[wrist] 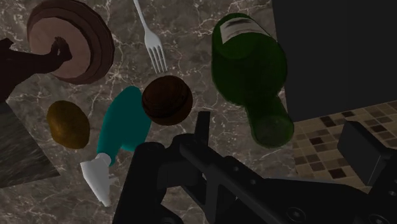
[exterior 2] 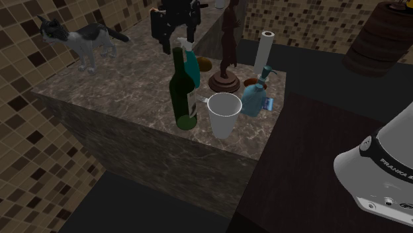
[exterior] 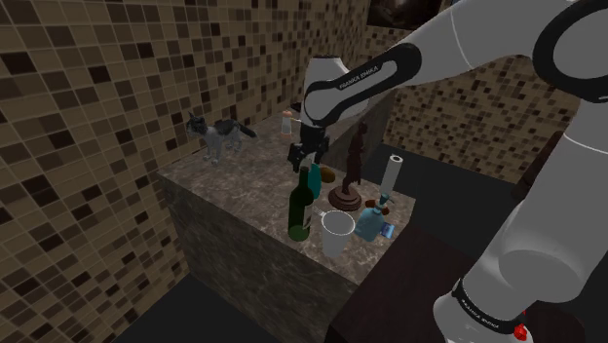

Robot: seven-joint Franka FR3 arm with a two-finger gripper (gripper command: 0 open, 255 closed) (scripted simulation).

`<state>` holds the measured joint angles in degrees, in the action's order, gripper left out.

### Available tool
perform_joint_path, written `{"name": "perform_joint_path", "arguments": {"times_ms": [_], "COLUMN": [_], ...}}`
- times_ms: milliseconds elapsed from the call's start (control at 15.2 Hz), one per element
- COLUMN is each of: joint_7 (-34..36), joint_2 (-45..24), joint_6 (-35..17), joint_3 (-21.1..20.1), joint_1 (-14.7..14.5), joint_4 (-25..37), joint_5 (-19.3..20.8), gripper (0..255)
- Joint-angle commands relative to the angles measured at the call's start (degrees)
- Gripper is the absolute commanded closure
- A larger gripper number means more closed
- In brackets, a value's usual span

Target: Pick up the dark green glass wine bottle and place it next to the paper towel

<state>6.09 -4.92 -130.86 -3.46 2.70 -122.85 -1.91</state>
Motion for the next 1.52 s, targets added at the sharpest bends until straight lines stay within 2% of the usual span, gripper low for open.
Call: {"name": "perform_joint_path", "arguments": {"times_ms": [0,396,858,924,1452], "joint_7": [0.0,0.1,0.1,0.1,0.1], "joint_2": [-1.5,-4.2,-4.2,-4.2,-4.2], "joint_6": [-1.4,-5.3,-5.2,-5.2,-5.2], "joint_3": [0.0,0.0,0.0,0.0,0.0], "joint_1": [0.0,-0.1,-0.1,-0.1,-0.1], "joint_4": [0.4,-0.8,-0.8,-0.8,-0.8], "joint_5": [0.0,0.1,0.1,0.1,0.1], "gripper": [0,0,0,255,255]}}
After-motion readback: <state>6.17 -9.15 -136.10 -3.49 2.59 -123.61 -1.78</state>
